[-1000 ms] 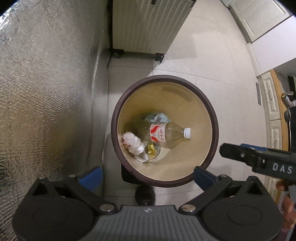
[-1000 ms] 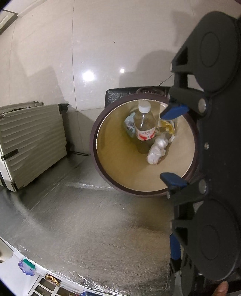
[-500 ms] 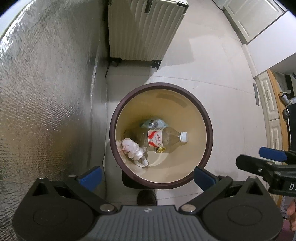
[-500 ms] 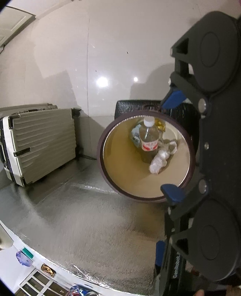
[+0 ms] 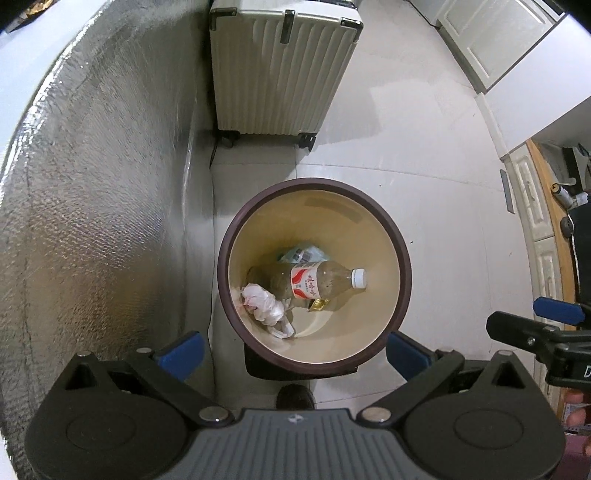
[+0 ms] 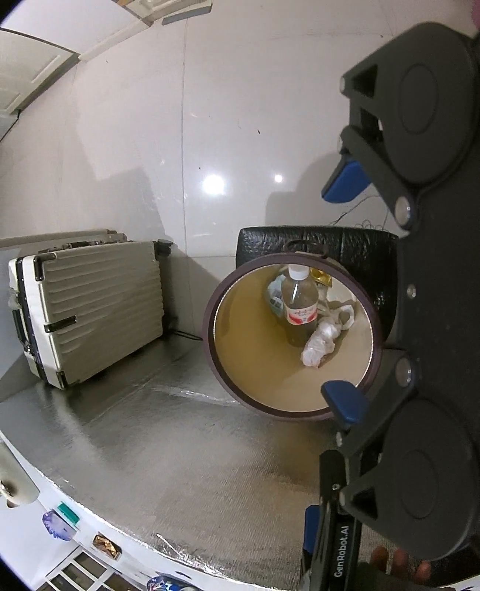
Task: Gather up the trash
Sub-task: 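Raise both tools from the wastebasket back over the table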
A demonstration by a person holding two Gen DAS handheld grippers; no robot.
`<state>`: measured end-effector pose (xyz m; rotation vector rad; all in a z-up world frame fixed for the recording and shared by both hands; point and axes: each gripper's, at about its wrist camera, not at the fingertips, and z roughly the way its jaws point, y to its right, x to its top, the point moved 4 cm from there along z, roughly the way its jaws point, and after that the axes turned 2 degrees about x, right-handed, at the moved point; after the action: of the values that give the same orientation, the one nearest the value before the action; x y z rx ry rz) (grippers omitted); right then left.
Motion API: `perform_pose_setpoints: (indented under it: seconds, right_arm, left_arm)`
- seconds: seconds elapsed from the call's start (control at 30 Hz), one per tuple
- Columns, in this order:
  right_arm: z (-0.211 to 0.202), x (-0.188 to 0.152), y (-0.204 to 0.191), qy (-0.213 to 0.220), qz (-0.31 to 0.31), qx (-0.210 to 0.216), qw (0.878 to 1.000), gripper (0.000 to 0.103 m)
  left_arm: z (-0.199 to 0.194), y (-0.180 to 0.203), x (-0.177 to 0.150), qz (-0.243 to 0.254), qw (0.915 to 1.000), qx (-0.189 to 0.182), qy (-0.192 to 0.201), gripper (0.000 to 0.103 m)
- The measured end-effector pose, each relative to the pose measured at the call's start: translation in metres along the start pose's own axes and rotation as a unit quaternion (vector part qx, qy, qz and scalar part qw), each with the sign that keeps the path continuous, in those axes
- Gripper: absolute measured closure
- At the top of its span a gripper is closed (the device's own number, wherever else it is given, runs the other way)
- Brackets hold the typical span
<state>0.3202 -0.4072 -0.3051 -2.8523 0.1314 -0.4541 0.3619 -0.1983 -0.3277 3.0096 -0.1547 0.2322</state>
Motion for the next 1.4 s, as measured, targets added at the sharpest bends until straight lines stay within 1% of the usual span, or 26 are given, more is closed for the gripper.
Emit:
perform_pose_setpoints:
  seconds: [0.13, 0.4, 0.57, 0.73, 0.93, 1.1, 1.27, 1.4]
  right_arm:
    - [-0.010, -0.004, 0.002, 0.008, 0.005, -0.007, 1.000, 0.000]
    - [-0.039, -0.013, 0.001, 0.027, -0.005, -0.019, 0.999, 0.000]
    - [-0.065, -0.018, -0.001, 0.053, -0.012, -0.024, 0.998, 0.000]
    - [-0.095, -0.019, -0.011, 0.086, -0.019, -0.015, 0.996, 0.000]
    - [-0.132, -0.018, -0.033, 0.129, -0.039, -0.007, 0.991, 0.000]
    - [-0.160, -0.018, -0.060, 0.164, -0.058, 0.000, 0.985, 0.000]
    - [-0.181, -0.016, -0.096, 0.195, -0.076, 0.009, 0.978, 0.000]
    - [-0.193, -0.014, -0.134, 0.213, -0.097, 0.024, 0.972, 0.000]
  left_arm:
    - [-0.010, 0.002, -0.006, 0.004, 1.0000, 0.001, 0.009, 0.000]
    - [-0.048, 0.006, -0.018, 0.004, 0.9986, 0.001, 0.052, 0.000]
    - [-0.077, 0.009, -0.029, 0.005, 0.9967, 0.001, 0.081, 0.000]
    - [-0.111, 0.003, -0.039, -0.008, 0.9932, -0.001, 0.117, 0.000]
    - [-0.157, -0.013, -0.051, -0.023, 0.9858, 0.002, 0.166, 0.000]
    - [-0.198, -0.033, -0.062, -0.040, 0.9769, 0.003, 0.210, 0.000]
    - [-0.236, -0.059, -0.075, -0.053, 0.9677, 0.010, 0.246, 0.000]
    - [-0.264, -0.085, -0.088, -0.068, 0.9599, 0.021, 0.271, 0.000]
